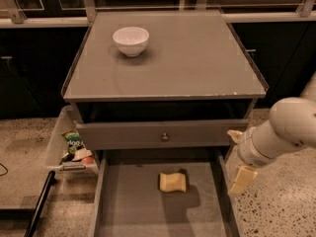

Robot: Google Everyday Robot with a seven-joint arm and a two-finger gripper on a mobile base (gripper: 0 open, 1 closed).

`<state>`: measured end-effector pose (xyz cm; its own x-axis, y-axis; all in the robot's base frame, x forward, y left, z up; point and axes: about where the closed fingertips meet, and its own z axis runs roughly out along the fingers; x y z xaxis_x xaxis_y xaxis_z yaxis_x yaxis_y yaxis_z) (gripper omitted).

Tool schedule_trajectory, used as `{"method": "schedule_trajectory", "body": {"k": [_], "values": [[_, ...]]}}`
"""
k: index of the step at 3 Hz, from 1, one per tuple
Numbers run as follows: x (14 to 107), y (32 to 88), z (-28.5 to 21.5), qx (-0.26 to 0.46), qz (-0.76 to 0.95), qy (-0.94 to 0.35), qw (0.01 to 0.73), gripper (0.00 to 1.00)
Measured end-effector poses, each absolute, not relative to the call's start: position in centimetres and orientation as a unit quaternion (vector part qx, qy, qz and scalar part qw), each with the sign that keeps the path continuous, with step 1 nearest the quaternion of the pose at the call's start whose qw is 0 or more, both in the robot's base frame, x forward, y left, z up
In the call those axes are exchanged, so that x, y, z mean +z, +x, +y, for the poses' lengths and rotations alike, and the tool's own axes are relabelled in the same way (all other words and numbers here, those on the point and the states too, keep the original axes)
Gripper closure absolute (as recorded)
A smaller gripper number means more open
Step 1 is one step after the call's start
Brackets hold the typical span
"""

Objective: Pick sponge from middle drawer and place on counter

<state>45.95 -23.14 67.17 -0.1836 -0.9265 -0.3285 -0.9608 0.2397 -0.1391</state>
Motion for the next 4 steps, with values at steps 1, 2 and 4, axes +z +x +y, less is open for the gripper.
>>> {"method": "schedule_trajectory", "body": {"k": [1,2,4], "values": [[62.4,47.6,-22.9,0.057,0.762,-0.609,0.212,0.00],[57.6,48.3,-22.5,0.069,0.758,-0.606,0.232,0.00],[55.0,48.3,-21.5,0.102,0.761,-0.600,0.223,0.00]]}}
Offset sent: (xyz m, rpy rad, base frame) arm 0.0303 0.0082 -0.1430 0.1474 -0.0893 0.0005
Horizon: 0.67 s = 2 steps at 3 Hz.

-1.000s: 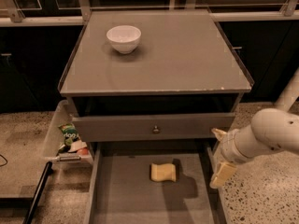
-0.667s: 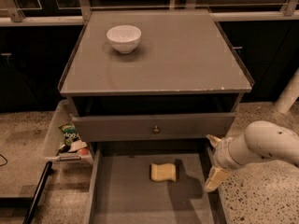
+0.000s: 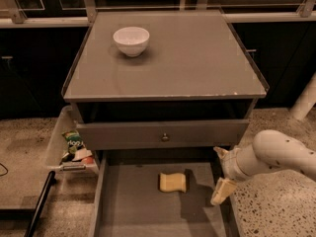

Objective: Pick sponge from middle drawer and place on counter

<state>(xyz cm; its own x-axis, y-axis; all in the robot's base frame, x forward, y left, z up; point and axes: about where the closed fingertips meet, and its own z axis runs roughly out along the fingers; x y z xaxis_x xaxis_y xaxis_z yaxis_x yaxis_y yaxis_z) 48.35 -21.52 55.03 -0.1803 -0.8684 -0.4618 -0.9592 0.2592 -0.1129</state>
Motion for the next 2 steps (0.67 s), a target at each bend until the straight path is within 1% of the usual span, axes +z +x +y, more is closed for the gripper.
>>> {"method": "schedule_trajectory", "body": {"k": [1,2], "values": [[50.3,48.5,-18.9,0.146,0.760,-0.599,0.205,0.00],[46.9,48.8,-16.9,0.177,0.754,-0.598,0.205,0.00]]}}
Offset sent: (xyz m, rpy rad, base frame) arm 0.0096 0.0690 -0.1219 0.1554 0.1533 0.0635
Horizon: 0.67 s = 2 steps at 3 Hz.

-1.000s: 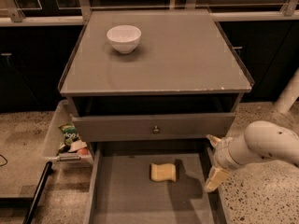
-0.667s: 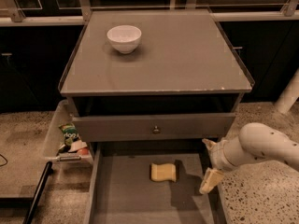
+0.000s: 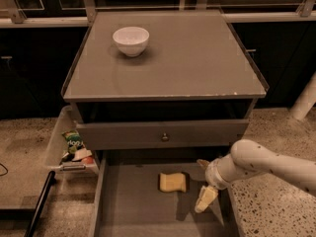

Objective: Pick sponge from middle drawer and place on counter

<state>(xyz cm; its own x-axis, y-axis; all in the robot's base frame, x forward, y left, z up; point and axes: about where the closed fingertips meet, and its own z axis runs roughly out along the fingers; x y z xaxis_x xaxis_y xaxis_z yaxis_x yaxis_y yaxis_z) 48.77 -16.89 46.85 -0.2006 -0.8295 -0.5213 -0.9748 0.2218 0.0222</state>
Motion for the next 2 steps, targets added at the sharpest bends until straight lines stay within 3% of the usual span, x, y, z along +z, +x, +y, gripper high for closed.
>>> {"method": "schedule_trajectory", "body": {"k": [2], "values": [[42.4,49.8,-14.2,0.217,0.736,-0.591,0.248,0.00]]}}
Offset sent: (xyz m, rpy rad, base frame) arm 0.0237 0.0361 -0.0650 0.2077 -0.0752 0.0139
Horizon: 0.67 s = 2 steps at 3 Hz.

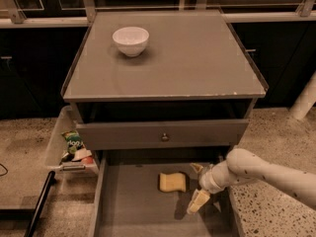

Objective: Pick sponge from middle drawer and place on counter

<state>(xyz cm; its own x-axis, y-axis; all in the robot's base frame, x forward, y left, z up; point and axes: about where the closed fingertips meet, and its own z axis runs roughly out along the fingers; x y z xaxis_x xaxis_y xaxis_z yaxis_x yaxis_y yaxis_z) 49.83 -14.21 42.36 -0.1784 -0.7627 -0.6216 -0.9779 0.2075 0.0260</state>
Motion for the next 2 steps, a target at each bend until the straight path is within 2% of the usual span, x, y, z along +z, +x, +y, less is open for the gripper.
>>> {"method": "schedule_trajectory", "body": {"k": [2], "values": [[38.1,51.5,-12.8,0.230,0.712,-0.588,0.306,0.00]]}}
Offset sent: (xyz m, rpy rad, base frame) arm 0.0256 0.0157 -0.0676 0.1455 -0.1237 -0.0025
